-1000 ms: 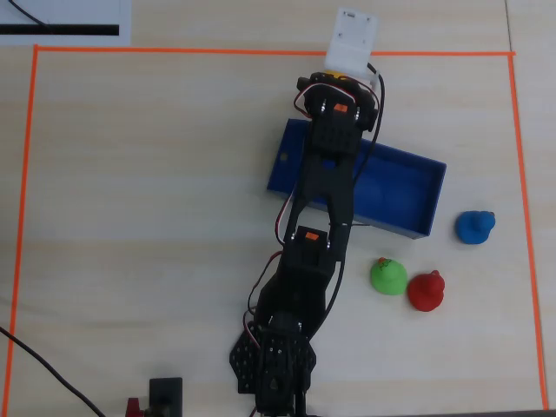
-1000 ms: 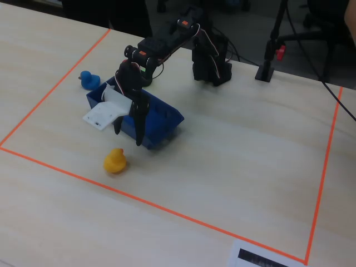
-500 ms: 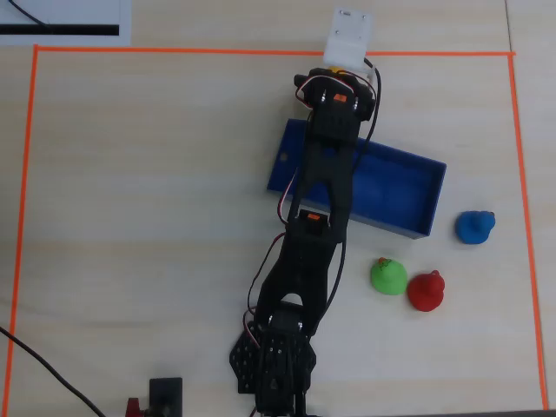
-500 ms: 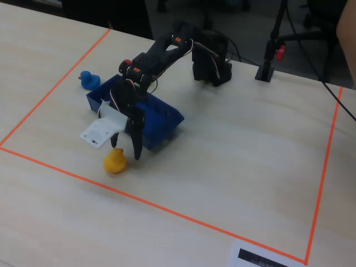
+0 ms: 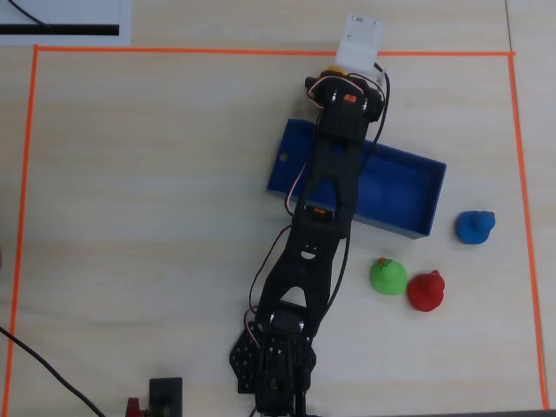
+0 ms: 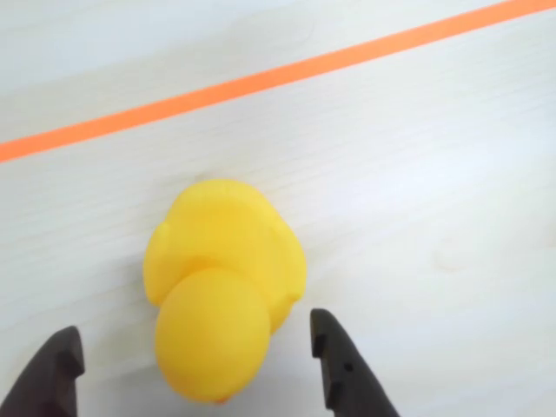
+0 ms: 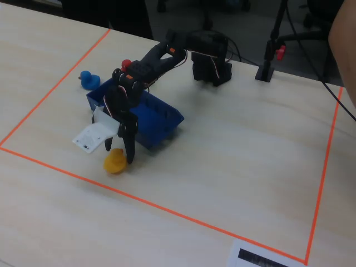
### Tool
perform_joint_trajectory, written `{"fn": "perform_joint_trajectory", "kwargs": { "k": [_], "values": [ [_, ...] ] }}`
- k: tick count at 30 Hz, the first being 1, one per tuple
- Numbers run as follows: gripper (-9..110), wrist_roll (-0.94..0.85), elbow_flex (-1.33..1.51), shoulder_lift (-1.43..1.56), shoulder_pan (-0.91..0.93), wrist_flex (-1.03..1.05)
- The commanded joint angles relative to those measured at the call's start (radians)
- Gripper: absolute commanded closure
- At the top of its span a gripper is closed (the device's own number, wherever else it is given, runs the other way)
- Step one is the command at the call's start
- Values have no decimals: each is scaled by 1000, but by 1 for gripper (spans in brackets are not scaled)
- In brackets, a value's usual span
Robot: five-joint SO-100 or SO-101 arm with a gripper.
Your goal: Grasp yellow duck and put it into box.
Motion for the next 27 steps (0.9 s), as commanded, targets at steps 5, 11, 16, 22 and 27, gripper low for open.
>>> {"fn": "perform_joint_trajectory", "kwargs": {
  "k": [5, 11, 16, 22, 27],
  "values": [
    [65, 23, -198, -91, -2, 2],
    [79, 20, -298, -178, -3, 8],
    [101, 58, -339, -181, -6, 44],
    [101, 87, -379, -150, -12, 95],
    [101, 193, -545, -84, -21, 198]
  ]
}}
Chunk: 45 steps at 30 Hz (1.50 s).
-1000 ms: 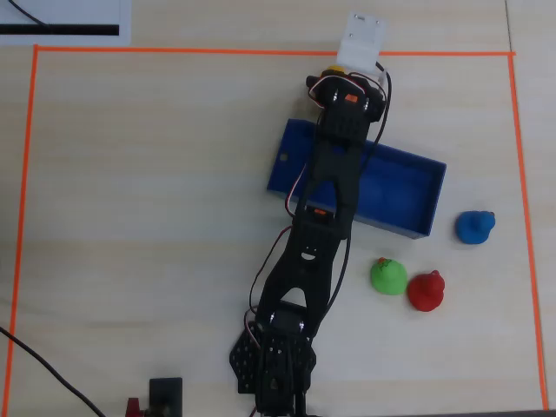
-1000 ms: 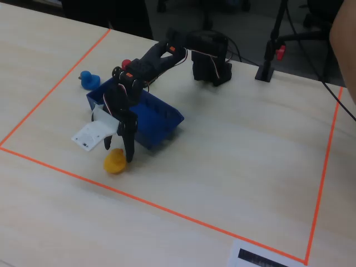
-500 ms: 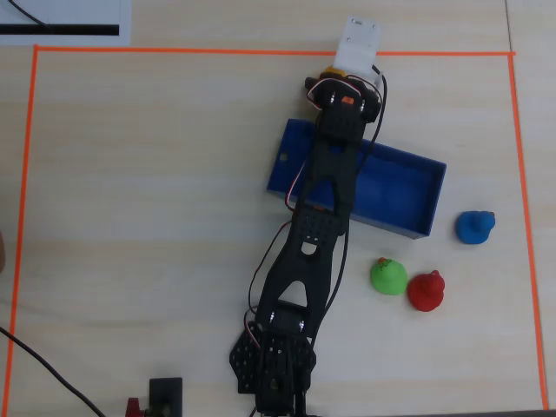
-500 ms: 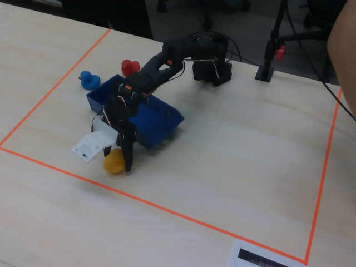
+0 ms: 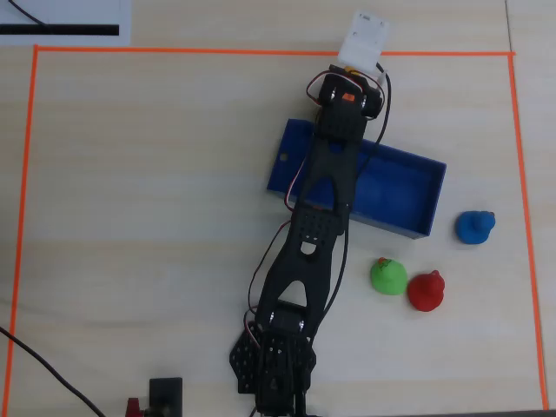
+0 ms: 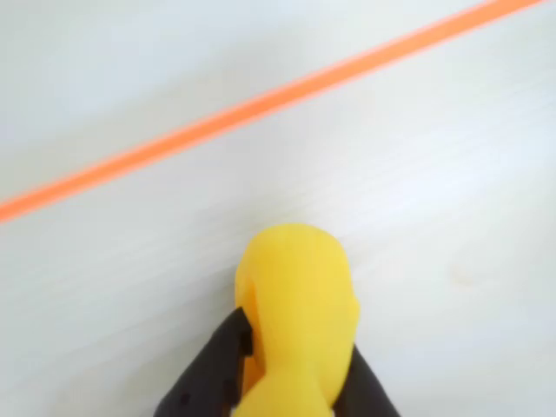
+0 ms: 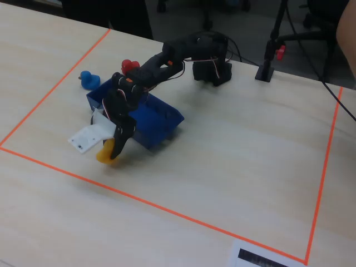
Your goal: Grasp yellow duck and put it into box.
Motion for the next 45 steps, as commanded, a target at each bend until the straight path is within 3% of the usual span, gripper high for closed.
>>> {"fn": "perform_joint_trajectory", "kwargs": {
  "k": [1, 6, 10, 16, 22, 33, 36, 38, 45],
  "values": [
    [101, 74, -158, 155, -15, 66],
    [101, 120, -92, 387, -5, 227],
    [101, 150, 328, 683, 49, 296],
    [101, 155, 1121, 1083, 133, 133],
    [101, 153, 1534, 1213, 179, -74],
    [101, 137, 1704, 1198, 267, -219],
    [94, 135, 1698, 1201, 290, -239],
    [80, 129, 1694, 1206, 298, -250],
    [74, 129, 1654, 1213, 298, -219]
  ]
}}
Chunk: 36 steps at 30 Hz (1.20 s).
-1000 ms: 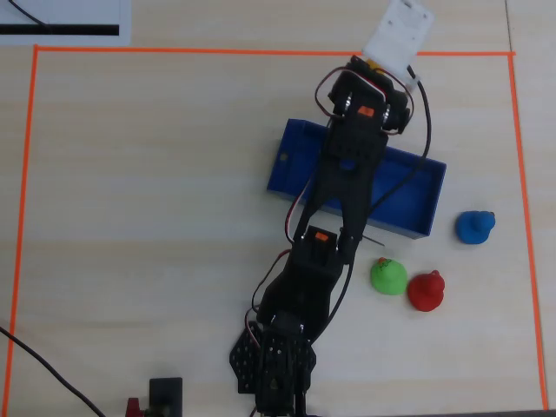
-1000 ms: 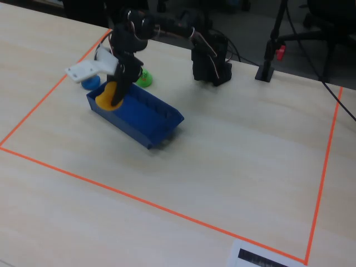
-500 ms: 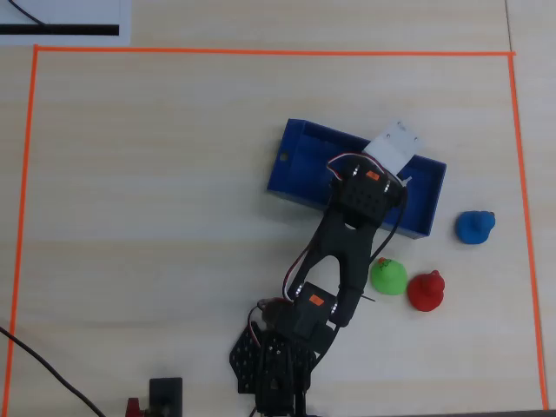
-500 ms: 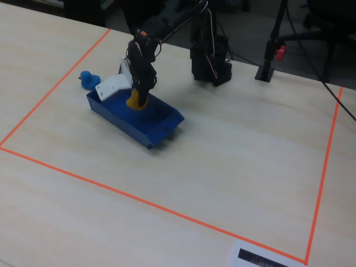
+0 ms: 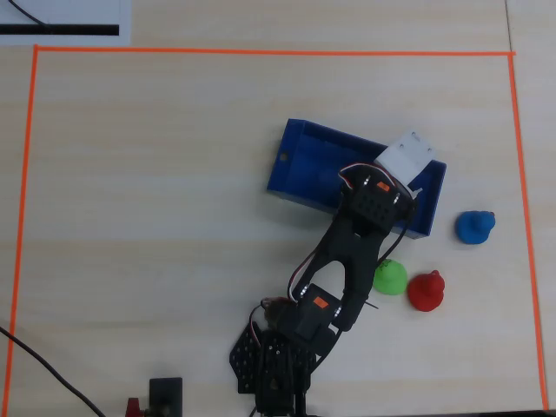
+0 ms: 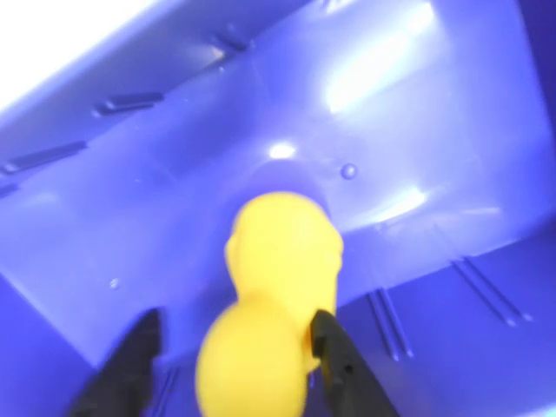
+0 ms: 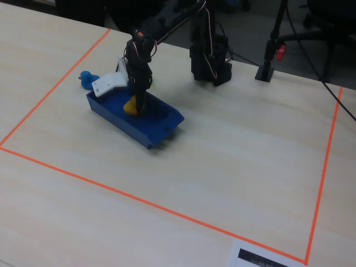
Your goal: Grasp yellow duck and put it into box.
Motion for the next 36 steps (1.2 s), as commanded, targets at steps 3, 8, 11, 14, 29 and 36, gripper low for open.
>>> {"fn": "perform_joint_trajectory", "kwargs": {
  "k": [3, 8, 11, 14, 29, 36],
  "values": [
    [76, -3, -63, 61, 8, 28],
    [89, 61, -172, 98, 9, 118],
    [97, 129, -272, 140, 0, 179],
    [101, 183, -345, 209, -32, 198],
    [101, 6, 692, 1132, -646, 46],
    [101, -15, 1019, 1404, -772, 74]
  ]
}}
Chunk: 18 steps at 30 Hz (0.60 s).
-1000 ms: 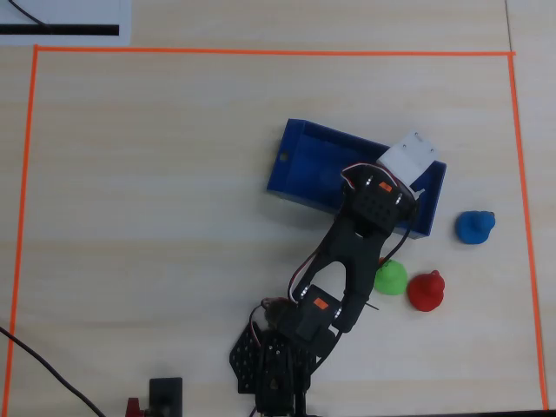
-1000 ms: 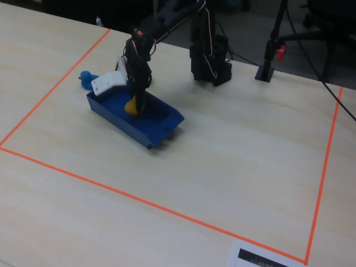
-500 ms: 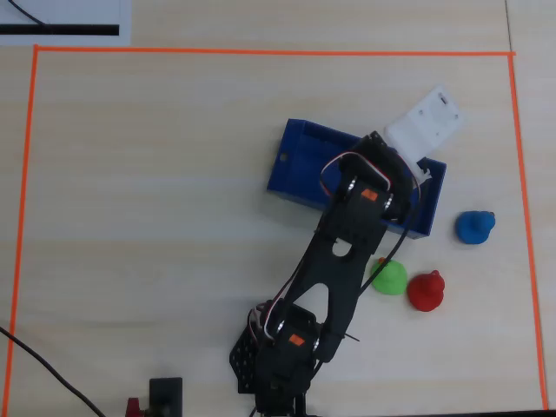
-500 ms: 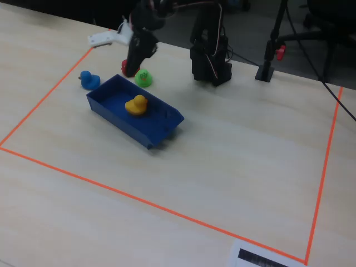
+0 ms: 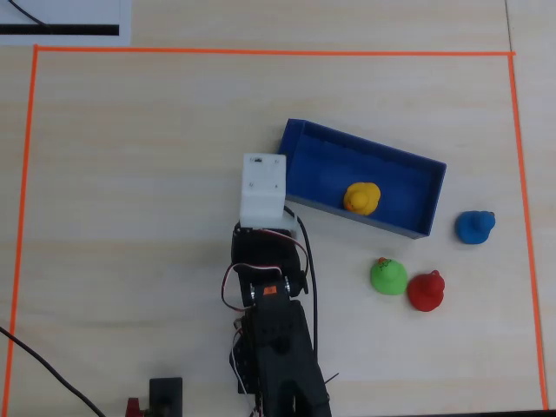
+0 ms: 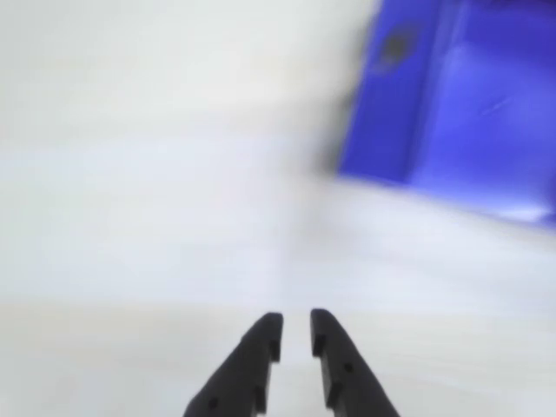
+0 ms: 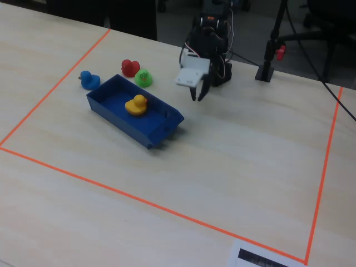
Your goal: Grasp yellow duck and put it into box.
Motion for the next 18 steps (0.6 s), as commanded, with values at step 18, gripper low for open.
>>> {"fn": "perform_joint_trajectory", "kwargs": {
  "k": [18],
  "values": [
    [101, -118, 319, 368, 20, 293]
  ]
}}
